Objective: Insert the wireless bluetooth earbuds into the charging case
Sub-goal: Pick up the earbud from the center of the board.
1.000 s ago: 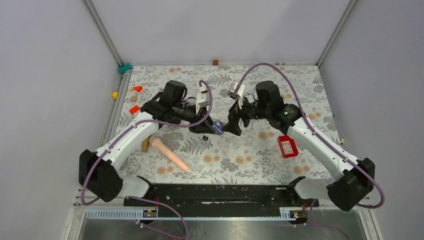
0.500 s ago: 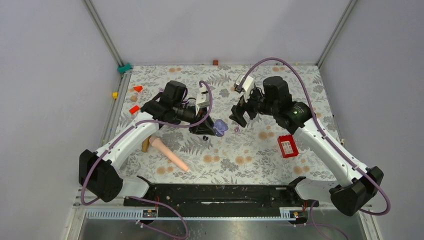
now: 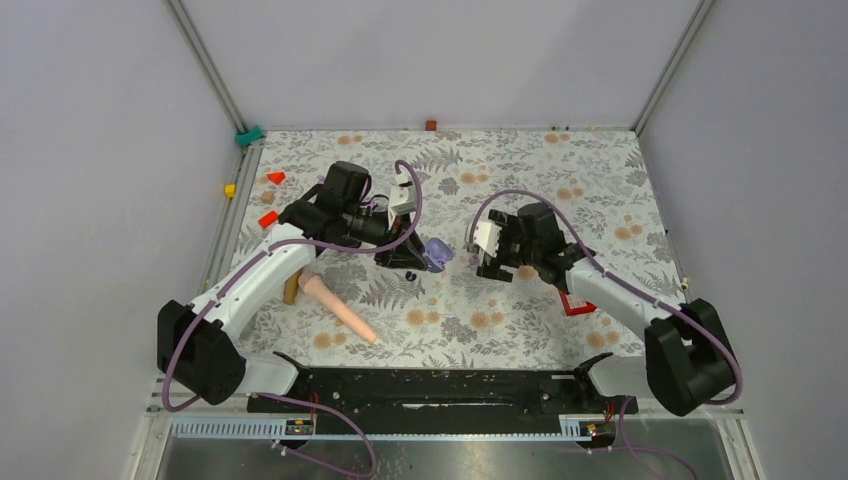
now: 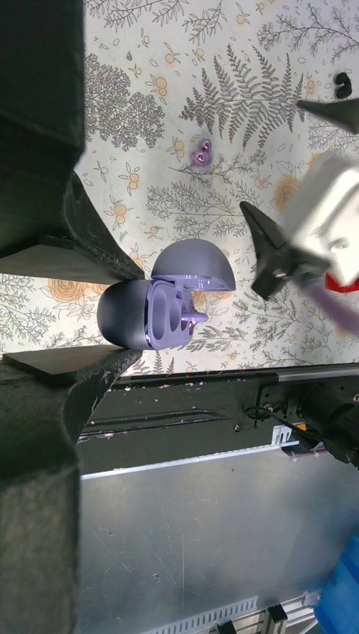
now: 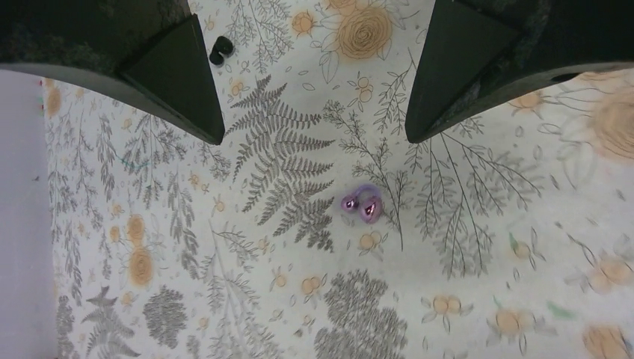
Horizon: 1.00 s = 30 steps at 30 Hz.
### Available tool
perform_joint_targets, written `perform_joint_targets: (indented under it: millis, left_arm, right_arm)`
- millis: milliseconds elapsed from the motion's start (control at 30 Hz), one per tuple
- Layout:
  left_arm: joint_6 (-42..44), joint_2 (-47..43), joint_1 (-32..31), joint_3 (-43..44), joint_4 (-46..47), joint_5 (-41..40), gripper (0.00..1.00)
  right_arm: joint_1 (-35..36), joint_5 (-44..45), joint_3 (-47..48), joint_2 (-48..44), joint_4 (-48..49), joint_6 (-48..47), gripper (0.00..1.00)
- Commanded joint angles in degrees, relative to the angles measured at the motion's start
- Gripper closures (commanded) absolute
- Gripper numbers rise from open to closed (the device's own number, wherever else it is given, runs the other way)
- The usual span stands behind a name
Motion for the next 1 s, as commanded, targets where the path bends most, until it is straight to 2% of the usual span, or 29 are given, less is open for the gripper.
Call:
perform_joint_targets:
  millis: [0, 100, 233, 333, 467, 500, 567, 667, 767, 833, 933, 967]
  left_arm:
    - [1.3, -2.0, 0.5, 1.2, 1.0, 1.8, 1.00]
    - [1.3, -2.2, 0.6, 1.2, 1.0, 1.6, 1.00]
    - [1.4, -2.5, 0.9, 1.1, 1.0, 1.5, 1.00]
    - [1.3, -2.8, 1.0, 1.1, 1.0, 1.4, 1.00]
    - [1.3, -3.1, 1.1, 1.1, 1.0, 1.4, 1.00]
    - [1.3, -3.1, 1.2, 1.2, 1.0, 1.2, 1.00]
    - [1.2, -3.1, 1.2, 1.2, 1.0, 1.2, 1.00]
    - [1.2, -3.3, 1.2, 1.2, 1.0, 1.0, 1.00]
    - [1.3, -3.8, 1.4, 1.0, 1.0, 0.9, 1.00]
    - [1.3, -4.1, 1.3, 0.9, 1.0, 0.9, 1.00]
    - [1.3, -3.9, 1.4, 1.0, 1.1, 1.2, 1.00]
    - [1.3, -3.9, 1.5, 1.0, 1.1, 1.2, 1.00]
  right_arm:
    - [-0.6, 0.2, -6.9, 3.1, 20.8, -13.9, 0.00]
    - [-0.8, -0.6, -10.8, 6.6, 28.1, -16.6, 0.03]
    - [-0.8, -1.0, -14.7, 11.6, 38.2, -21.0, 0.12]
    - [-0.8, -1.3, -17.0, 15.2, 44.9, -24.2, 0.12]
    - [-0.8, -3.0, -18.6, 17.6, 46.2, -27.6, 0.10]
    - [-0.8, -3.9, -18.9, 17.9, 46.5, -28.2, 0.13]
    - [-1.0, -5.7, -19.5, 18.6, 47.5, -29.4, 0.27]
    - [-1.2, -7.7, -20.0, 18.3, 46.0, -30.7, 0.31]
    - [-1.4, -9.8, -20.3, 15.6, 40.6, -32.5, 0.35]
    - [-1.5, -11.3, -19.4, 13.5, 34.6, -33.7, 0.50]
    - [-1.6, -13.3, -18.0, 11.5, 28.0, -34.3, 0.53]
    - [-1.6, -14.0, -17.8, 11.2, 27.1, -34.6, 0.58]
